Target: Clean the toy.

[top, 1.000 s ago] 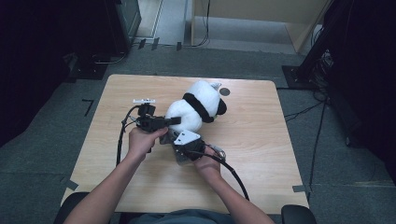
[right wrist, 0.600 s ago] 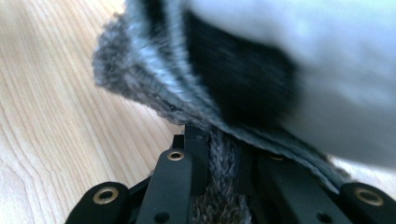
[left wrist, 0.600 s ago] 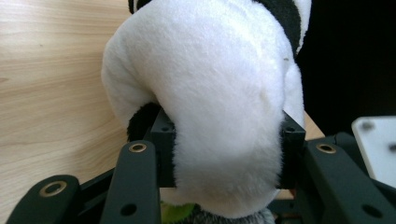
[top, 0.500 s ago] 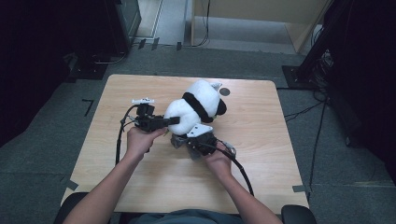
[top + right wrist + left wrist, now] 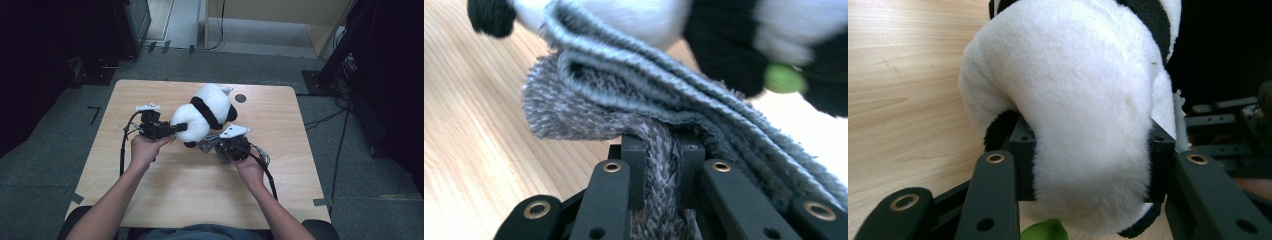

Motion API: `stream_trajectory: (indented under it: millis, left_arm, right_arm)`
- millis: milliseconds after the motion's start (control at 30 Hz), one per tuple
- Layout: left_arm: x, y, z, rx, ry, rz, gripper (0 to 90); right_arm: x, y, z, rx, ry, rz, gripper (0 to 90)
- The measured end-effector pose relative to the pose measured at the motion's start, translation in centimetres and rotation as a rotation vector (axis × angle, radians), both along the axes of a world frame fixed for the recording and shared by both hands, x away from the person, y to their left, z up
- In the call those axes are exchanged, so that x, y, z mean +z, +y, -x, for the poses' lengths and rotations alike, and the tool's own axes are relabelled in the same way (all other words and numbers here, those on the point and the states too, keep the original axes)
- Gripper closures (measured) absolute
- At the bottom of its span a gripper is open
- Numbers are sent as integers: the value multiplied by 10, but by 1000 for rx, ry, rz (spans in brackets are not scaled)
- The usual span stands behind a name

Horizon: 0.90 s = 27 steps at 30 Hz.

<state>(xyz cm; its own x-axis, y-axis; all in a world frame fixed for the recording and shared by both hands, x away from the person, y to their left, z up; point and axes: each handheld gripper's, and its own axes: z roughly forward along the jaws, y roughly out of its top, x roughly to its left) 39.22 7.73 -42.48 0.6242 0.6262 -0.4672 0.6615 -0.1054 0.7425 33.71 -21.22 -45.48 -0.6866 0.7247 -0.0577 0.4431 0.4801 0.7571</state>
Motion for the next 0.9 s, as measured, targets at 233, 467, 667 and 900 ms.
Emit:
stream_trajectory:
  millis: [233,467,667,900]
  left_arm:
    - [-2,5,-2,10,-1,-34,561]
    - [0,17,-6,47,-11,-33,561]
    - [3,35,-9,103,-43,-60,560]
    - [-2,54,-13,151,-57,-94,559]
  right_arm:
    - [12,-22,-4,-43,47,-74,802]
    - [24,-45,-9,-92,75,-95,796]
    - [26,-68,-13,-134,83,-105,793]
    - [23,-94,-21,-187,96,-93,790]
